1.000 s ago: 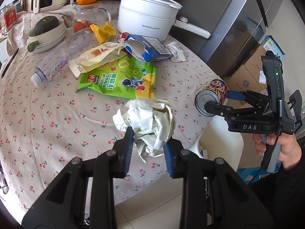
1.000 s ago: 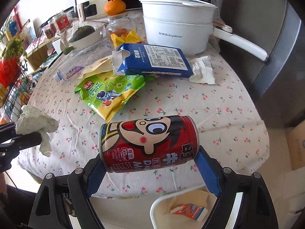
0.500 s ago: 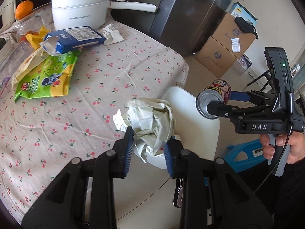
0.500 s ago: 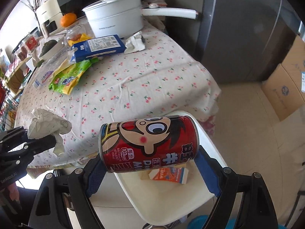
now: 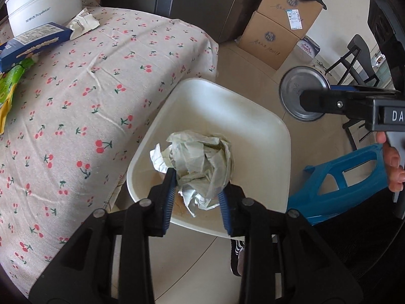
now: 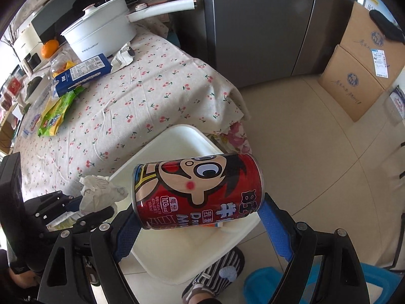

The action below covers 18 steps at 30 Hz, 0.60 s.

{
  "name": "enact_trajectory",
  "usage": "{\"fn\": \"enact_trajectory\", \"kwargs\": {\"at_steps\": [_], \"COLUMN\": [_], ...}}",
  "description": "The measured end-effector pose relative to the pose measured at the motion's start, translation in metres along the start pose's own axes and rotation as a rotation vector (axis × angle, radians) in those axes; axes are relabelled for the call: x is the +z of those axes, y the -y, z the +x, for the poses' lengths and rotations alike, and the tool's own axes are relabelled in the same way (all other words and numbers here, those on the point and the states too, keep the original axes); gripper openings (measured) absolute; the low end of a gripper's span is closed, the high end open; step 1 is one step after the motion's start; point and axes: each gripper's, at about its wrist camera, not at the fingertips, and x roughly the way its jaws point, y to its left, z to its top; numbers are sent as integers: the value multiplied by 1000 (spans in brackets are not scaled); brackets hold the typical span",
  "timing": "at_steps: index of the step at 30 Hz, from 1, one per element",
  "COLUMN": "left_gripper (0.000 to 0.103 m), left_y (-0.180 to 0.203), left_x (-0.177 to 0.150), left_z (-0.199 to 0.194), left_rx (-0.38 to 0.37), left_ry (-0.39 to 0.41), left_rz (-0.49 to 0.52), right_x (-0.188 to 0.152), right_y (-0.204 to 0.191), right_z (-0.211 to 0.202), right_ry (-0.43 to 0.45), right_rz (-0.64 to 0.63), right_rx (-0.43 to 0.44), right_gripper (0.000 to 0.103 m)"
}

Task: Collect trash
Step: 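Carry the paper and can over the bin and release both tools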

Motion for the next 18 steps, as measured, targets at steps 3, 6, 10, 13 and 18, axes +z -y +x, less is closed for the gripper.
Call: {"fn": "enact_trajectory", "kwargs": {"at_steps": [3, 6, 10, 13, 18], "left_gripper": [40, 60, 76, 80, 90], "left_y": [1, 1, -11, -24, -42], "left_x": [1, 1, 4, 2, -4], "left_z": [3, -6, -25, -40, -62], "left_rx": [7, 43, 57, 64, 154], "left_ry": [-9, -5, 25, 44, 69], "left_rz": [11, 22, -2, -42, -80], "right_x": [1, 1, 1, 0, -3], "right_y": [0, -1, -2, -5, -19], "right_z": [3, 4, 8, 14, 38], "right_ry": [-5, -9, -24, -45, -115], "right_rz": [1, -1, -2, -17, -59], "right_rx": [-1, 2, 3, 4, -1], "right_gripper": [88, 88, 88, 88, 88]}}
